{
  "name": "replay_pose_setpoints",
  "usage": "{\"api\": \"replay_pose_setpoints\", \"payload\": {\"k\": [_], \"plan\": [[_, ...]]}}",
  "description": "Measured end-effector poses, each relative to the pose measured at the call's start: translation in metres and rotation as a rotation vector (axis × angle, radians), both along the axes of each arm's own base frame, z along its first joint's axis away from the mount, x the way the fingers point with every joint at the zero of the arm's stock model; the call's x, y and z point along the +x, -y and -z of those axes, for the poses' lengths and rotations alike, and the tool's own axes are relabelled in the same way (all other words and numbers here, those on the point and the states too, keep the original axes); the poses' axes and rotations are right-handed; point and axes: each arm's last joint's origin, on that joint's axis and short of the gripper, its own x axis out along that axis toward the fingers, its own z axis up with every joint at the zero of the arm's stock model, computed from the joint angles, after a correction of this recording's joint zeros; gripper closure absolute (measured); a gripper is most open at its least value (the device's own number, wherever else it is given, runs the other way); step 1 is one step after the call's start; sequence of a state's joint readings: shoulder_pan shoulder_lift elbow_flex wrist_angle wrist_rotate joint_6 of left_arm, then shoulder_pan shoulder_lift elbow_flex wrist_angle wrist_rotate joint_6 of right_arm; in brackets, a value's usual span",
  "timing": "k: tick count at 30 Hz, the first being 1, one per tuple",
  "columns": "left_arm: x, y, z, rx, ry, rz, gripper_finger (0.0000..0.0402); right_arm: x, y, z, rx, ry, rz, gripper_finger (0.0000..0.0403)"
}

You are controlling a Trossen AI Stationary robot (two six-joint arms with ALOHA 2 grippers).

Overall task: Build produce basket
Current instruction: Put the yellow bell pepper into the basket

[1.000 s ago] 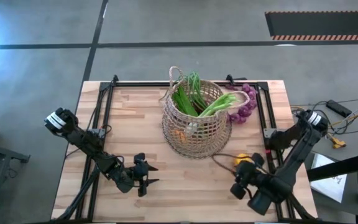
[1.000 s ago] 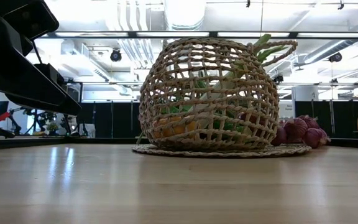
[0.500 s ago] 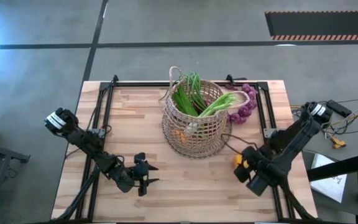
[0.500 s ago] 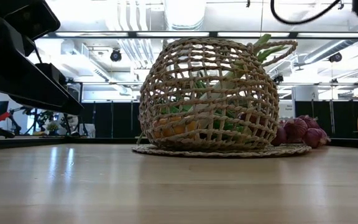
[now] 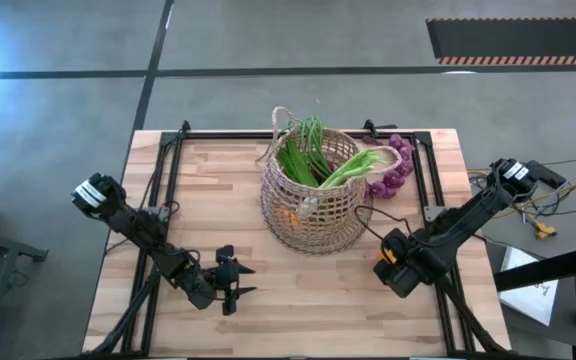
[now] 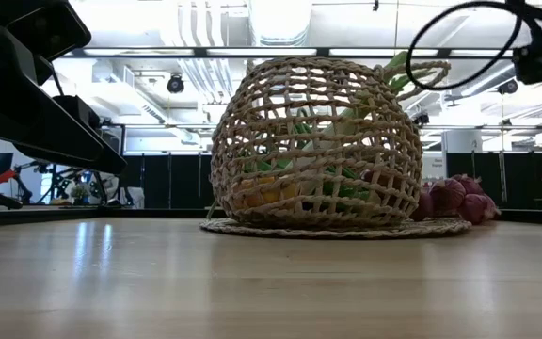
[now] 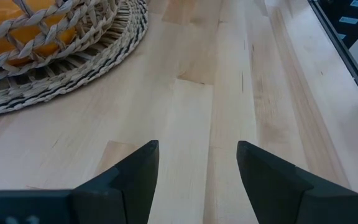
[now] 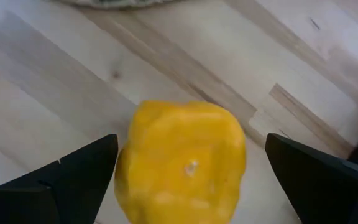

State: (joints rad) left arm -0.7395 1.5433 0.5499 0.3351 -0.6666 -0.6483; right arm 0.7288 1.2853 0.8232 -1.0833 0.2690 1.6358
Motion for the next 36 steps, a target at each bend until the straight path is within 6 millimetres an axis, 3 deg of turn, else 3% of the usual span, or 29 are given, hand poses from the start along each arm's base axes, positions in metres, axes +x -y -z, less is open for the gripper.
{"api": "replay_pose_setpoints", "payload": {"k": [9,13,16,19,22,30,36], "plan": [[0.0,0.0,0.0,-0.001,0.0,0.0,0.0201,0.005,-0.007,0.013,0.025,-0.074,-0.083,0.0011],[0.0,0.0,0.0,-0.001,0.0,0.0,0.0201,0.008,-0.01,0.017,0.024,-0.093,-0.122,0.0048],[0.0,0.0,0.0,-0.001,0.0,0.0,0.0201,0.014,-0.015,0.016,0.047,-0.011,-0.19,0.0092],[0.0,0.0,0.0,-0.001,0.001,0.0,0.0201,0.027,-0.026,0.01,0.124,0.189,-0.367,0.0125],[0.0,0.0,0.0,-0.002,0.001,0.0,0.0201,0.042,-0.038,0.0,0.165,0.499,-0.55,0.0132],[0.0,0.0,-0.001,-0.004,0.005,0.0,0.0201,0.063,-0.045,-0.038,0.036,1.377,-0.849,0.0128],[0.001,0.001,-0.001,-0.01,0.013,0.0,0.0201,0.073,-0.036,-0.052,-0.001,1.66,-0.956,0.0129]]}}
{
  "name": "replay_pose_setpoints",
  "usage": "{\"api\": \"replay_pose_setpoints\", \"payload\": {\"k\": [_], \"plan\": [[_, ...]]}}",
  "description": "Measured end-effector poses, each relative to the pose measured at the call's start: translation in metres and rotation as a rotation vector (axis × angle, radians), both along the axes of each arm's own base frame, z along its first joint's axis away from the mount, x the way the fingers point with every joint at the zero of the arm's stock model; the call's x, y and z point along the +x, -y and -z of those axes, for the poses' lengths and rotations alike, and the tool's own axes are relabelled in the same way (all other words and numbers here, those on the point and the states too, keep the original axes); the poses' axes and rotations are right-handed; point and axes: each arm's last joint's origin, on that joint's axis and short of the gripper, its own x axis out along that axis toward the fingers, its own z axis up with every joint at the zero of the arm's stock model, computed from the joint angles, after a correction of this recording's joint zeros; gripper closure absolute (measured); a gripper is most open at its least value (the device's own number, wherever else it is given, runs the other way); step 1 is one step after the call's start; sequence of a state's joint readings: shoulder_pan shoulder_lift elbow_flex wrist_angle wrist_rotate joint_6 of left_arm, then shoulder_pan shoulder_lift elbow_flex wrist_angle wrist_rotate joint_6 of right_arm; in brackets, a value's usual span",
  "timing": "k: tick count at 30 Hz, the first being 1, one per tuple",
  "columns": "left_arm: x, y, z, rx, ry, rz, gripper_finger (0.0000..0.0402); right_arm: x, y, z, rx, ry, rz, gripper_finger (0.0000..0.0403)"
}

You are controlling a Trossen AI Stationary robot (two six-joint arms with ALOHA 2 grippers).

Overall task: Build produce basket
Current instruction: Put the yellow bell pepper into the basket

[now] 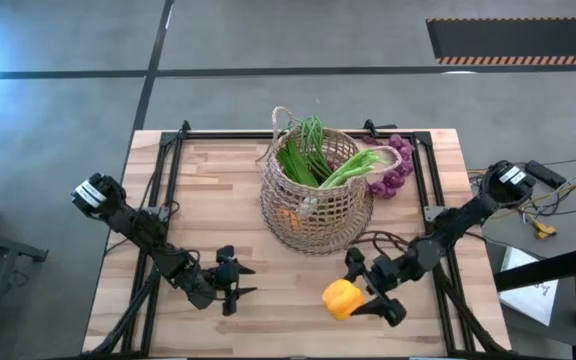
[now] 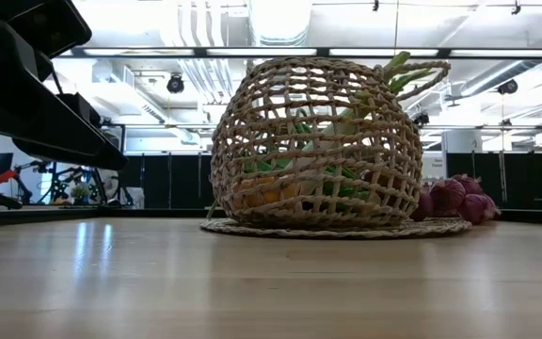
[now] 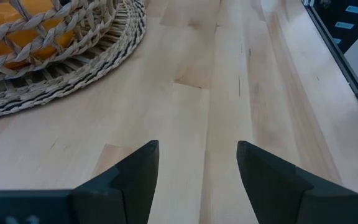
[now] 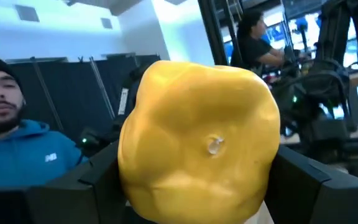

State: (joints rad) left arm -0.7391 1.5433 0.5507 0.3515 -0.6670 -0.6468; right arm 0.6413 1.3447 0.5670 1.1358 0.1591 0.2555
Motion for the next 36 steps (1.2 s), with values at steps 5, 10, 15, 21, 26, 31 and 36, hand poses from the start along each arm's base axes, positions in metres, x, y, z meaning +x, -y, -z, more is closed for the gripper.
{"api": "replay_pose_setpoints", "payload": {"k": [5,10,15,21,26,31,36], "plan": [[0.001,0.0,-0.001,0.008,0.012,-0.008,0.0201,0.03,0.018,-0.02,-0.036,-0.016,0.106,0.013],[0.001,-0.001,-0.001,0.011,0.013,-0.018,0.0201,0.069,0.058,-0.069,-0.152,-0.23,0.36,0.013],[0.002,-0.002,-0.001,0.013,0.012,-0.019,0.0201,0.088,0.123,-0.133,-0.274,-0.608,0.762,0.013],[0.002,-0.002,0.0,0.014,0.011,-0.021,0.0201,0.091,0.231,-0.16,-0.213,-1.043,0.972,0.0129],[0.002,-0.002,0.0,0.014,0.01,-0.021,0.0201,0.115,0.293,-0.128,-0.103,-1.252,0.773,0.0129],[0.002,-0.002,0.0,0.012,0.011,-0.022,0.0201,0.16,0.302,-0.089,-0.143,-1.304,0.52,0.0129],[0.001,-0.002,0.0,0.011,0.01,-0.022,0.0201,0.186,0.293,-0.062,-0.269,-1.377,0.368,0.0129]]}}
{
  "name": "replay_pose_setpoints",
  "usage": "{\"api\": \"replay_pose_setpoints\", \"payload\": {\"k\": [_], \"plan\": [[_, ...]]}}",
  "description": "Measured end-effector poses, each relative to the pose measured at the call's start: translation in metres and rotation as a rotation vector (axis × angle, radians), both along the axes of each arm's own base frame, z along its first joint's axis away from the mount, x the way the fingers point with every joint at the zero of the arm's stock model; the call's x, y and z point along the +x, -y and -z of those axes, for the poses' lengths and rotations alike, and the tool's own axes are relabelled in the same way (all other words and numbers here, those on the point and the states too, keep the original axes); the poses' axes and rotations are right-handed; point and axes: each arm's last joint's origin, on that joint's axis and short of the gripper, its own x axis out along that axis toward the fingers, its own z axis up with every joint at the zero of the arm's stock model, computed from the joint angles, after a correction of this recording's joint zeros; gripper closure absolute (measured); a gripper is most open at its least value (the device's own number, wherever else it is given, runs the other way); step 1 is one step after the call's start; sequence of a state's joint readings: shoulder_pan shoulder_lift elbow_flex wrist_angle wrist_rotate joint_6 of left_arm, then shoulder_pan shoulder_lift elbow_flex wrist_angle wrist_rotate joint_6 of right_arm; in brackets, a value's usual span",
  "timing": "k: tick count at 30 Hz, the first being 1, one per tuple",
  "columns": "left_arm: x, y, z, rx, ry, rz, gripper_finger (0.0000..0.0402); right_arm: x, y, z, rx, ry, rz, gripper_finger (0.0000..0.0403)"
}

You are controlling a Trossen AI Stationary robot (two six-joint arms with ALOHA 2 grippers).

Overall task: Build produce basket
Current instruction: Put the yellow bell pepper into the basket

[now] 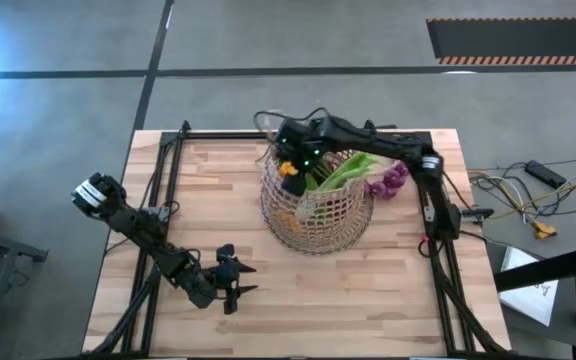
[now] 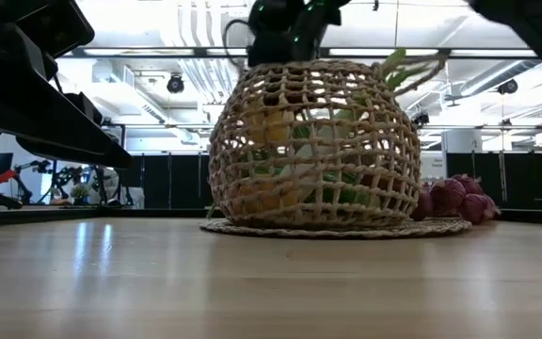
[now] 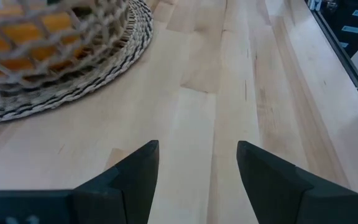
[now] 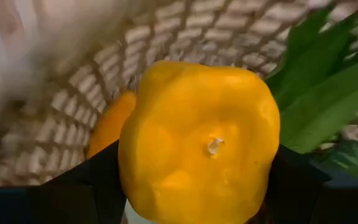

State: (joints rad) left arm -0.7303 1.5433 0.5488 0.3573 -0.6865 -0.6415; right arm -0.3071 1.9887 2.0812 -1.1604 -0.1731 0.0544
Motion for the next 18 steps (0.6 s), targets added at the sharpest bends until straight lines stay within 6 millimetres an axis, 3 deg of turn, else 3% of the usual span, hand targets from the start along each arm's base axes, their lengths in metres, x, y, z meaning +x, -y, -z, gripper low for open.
{"api": "replay_pose_setpoints", "payload": {"k": [5,10,15,18], "plan": [[0.0,0.0,0.0,-0.006,0.0,-0.002,0.0201,0.011,-0.001,0.015,0.004,-0.058,-0.053,0.0126],[0.0,0.0,0.0,-0.006,0.0,-0.003,0.0201,0.017,-0.001,0.025,0.037,-0.074,-0.073,0.0089],[0.0,0.0,0.0,-0.005,0.0,-0.002,0.0201,0.016,-0.003,0.023,0.061,-0.064,-0.083,0.0042],[0.0,0.0,0.0,-0.005,0.0,-0.002,0.0201,0.013,-0.005,0.013,0.055,-0.048,-0.087,0.0033]]}}
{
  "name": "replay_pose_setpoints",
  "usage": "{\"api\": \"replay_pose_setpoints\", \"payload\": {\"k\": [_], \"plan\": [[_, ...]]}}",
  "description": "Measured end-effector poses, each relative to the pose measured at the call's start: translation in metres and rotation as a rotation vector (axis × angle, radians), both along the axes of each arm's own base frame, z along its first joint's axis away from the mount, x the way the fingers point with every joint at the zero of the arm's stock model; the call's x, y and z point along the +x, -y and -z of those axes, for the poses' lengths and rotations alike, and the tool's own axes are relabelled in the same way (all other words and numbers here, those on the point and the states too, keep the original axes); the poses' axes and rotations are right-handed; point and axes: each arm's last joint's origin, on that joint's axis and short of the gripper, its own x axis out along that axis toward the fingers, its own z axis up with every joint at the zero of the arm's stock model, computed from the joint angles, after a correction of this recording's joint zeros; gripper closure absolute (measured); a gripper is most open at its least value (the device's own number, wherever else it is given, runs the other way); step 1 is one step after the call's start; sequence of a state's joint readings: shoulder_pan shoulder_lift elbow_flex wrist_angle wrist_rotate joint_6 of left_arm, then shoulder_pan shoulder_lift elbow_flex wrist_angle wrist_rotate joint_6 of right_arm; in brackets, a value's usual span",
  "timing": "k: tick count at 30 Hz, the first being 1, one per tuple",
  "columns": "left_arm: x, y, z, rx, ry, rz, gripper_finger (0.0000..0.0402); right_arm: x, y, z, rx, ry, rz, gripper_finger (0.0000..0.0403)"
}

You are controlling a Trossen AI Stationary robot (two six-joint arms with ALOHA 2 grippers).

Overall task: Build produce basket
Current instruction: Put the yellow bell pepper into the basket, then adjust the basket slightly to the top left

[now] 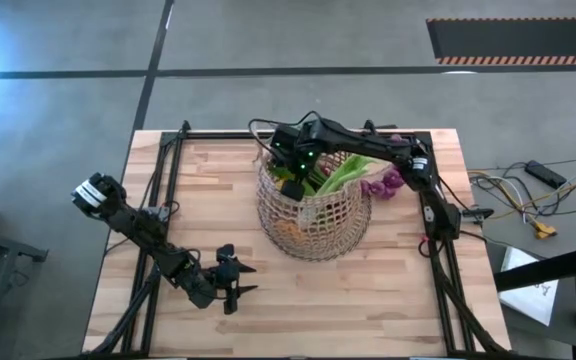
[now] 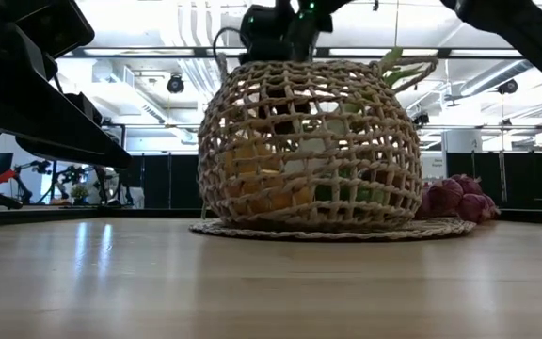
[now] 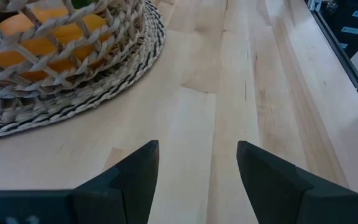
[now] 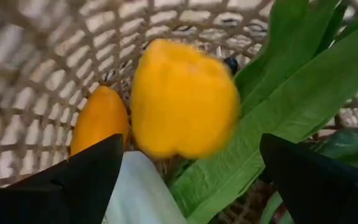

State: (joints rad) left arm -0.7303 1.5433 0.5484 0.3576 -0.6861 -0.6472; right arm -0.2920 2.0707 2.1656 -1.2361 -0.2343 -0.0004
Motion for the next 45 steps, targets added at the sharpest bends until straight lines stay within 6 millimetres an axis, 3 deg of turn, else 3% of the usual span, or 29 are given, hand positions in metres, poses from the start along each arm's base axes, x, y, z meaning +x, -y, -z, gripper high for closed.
{"api": "replay_pose_setpoints", "payload": {"k": [9,16,19,22,27,30,33,38,45], "plan": [[0.0,0.0,0.0,0.0,-0.001,0.001,0.0201,-0.029,-0.037,-0.073,-0.138,0.129,-0.006,0.0031],[0.0,0.0,0.0,0.0,-0.001,0.001,0.0201,-0.075,-0.104,-0.129,-0.28,0.191,0.016,0.003],[0.0,0.0,0.0,0.0,-0.001,0.001,0.0201,-0.098,-0.133,-0.144,-0.228,0.19,0.028,0.003],[0.0,0.0,0.0,0.0,0.0,0.001,0.0201,-0.118,-0.162,-0.145,-0.183,0.126,0.02,0.0031],[0.0,0.0,0.0,0.001,0.0,-0.001,0.0201,-0.131,-0.209,-0.116,-0.15,-0.019,-0.005,0.0052],[0.0,0.0,0.0,0.006,0.0,0.002,0.0201,-0.137,-0.232,-0.08,-0.183,-0.15,-0.026,0.008],[0.0,0.0,0.0,0.01,0.0,0.002,0.0201,-0.145,-0.242,-0.036,-0.253,-0.309,-0.034,0.012],[0.0,0.0,0.0,0.032,-0.001,0.011,0.0201,-0.169,-0.222,0.026,-0.404,-0.452,0.076,0.0205],[0.0,0.0,0.0,0.049,-0.001,0.02,0.0201,-0.191,-0.177,0.09,-0.472,-0.238,0.311,0.032]]}}
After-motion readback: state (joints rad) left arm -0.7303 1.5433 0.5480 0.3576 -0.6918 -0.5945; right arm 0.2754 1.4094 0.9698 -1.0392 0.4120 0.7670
